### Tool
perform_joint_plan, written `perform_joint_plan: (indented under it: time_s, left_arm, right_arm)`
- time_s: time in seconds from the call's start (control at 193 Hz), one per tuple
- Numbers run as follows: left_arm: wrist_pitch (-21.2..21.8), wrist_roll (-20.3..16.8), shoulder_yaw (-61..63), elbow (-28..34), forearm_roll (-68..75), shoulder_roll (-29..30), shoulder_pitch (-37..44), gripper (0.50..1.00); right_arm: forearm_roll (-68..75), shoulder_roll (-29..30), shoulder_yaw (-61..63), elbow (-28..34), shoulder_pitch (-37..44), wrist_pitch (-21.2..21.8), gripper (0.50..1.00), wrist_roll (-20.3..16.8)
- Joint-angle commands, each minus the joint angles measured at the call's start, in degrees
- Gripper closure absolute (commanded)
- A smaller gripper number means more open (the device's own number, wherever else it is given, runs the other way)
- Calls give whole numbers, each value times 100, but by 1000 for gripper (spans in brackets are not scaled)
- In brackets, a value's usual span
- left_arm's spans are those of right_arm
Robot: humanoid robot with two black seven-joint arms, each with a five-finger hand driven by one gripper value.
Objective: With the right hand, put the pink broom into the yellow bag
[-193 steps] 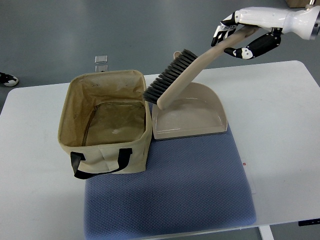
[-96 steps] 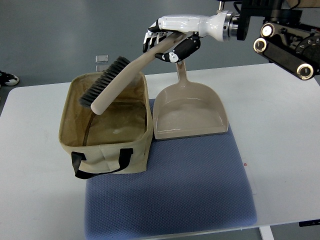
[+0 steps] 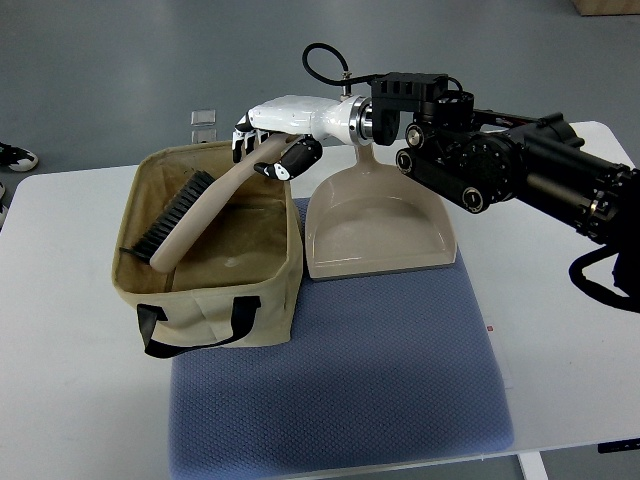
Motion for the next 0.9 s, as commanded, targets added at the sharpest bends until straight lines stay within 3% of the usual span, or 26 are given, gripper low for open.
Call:
perform_joint_plan:
  time_s: [0.0,0.135,0.223,0.27,0.29,0.399,0.685,0.897]
  left_arm:
    - [0,0,0,0,0,0,-8,500]
    - [0,0,0,0,0,0,0,500]
    - [0,0,0,0,0,0,0,500]
    - [0,0,0,0,0,0,0,500]
    - [0,0,0,0,0,0,0,500]
    - [0,0,0,0,0,0,0,500]
    - [0,0,0,0,0,0,0,500]
    - [0,0,0,0,0,0,0,500]
  right_arm:
    - [42,3,-1,-27,-131,-87,1000,15]
    - [104,3,43,-18,-175,-105,993,15]
    - [112,3,60,-9,-175,-105,871,23]
    - [112,3,87,-9,-175,-113,746,15]
    - [121,3,113,-9,-175,-113,714,15]
    - [121,3,315,-9,-175,-113,638,23]
    - [464,-155,429,-9,-158,-105,613,59]
    - [1966,-296,1308,-18,-658,-43,605,15]
